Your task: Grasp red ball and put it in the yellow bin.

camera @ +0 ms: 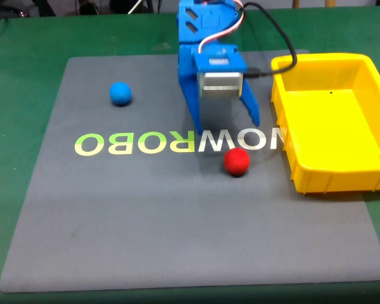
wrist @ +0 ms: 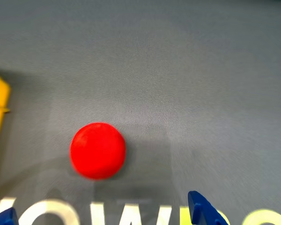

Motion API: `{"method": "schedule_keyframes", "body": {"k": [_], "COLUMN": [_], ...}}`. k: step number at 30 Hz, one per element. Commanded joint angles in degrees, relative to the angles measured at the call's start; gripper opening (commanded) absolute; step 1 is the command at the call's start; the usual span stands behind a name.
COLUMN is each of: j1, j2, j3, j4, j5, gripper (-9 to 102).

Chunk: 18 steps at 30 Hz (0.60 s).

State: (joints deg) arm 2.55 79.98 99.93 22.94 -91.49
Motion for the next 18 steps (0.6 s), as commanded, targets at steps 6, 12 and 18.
{"method": "schedule_keyframes", "body": {"k": [6,12,18], "j1": [-1.4,-2.6,-3.8], "j2": [-11.2,-17.6,-19.4], "j3": [-15.1,-21.9,-23.3], "j4": [-1.8,-1.4,-0.5], "j5": [-0.3,0.6,0.8], "gripper": [41,40,33]}}
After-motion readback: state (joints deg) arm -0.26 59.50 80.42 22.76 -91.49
